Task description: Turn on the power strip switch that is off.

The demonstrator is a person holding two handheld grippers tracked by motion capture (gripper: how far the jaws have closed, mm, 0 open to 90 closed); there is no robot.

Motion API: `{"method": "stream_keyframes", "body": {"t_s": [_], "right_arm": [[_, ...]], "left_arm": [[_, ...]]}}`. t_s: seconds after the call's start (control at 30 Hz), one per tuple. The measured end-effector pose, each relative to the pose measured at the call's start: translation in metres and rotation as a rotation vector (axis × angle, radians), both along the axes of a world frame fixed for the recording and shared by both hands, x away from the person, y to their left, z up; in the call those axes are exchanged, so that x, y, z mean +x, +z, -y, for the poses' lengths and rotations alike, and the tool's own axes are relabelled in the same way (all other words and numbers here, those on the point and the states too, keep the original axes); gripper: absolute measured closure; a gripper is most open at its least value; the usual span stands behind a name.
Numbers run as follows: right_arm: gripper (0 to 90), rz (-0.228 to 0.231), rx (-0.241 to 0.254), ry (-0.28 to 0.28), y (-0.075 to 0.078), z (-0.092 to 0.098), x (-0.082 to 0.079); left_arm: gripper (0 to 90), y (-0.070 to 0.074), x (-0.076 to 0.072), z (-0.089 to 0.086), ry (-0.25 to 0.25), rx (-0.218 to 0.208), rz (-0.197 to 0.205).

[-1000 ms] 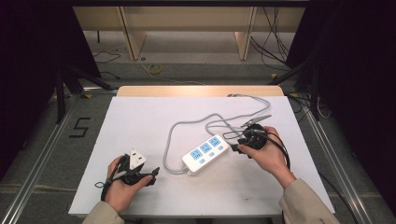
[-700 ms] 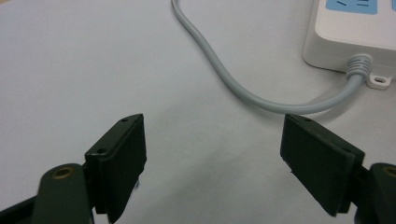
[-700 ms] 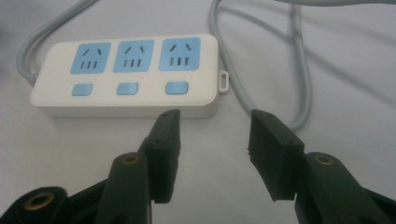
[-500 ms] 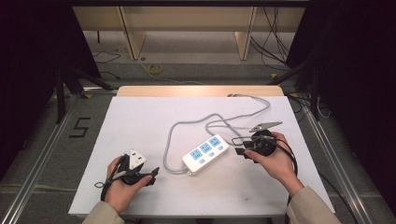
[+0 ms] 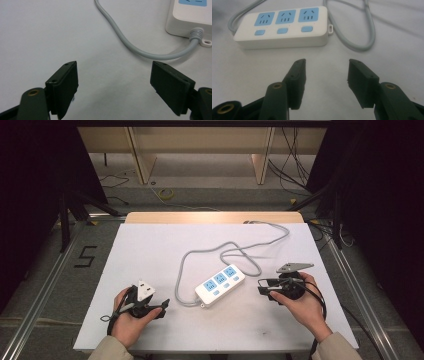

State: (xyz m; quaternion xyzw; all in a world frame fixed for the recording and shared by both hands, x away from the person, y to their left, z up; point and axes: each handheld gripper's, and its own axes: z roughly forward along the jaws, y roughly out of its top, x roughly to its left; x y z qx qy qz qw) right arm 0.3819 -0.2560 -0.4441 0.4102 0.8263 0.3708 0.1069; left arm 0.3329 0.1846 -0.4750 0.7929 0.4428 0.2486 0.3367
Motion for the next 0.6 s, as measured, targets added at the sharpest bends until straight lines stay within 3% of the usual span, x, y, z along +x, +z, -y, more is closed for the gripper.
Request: {"method": "stream_keyframes", "body": {"t_s": [0.27,0.6], "right_arm": [[49.7,0.013,0.021,-0.016,-0.010,0.011,-0.020],[49.4,0.011,0.018,-0.014,-0.016,0.015,-0.024]], "left_arm": [[22.0,-0.001,0.001,0.000,0.001,0.000,0.002],[21.5,-0.004,0.004,-0.002,0.006,-0.003,-0.012]]}}
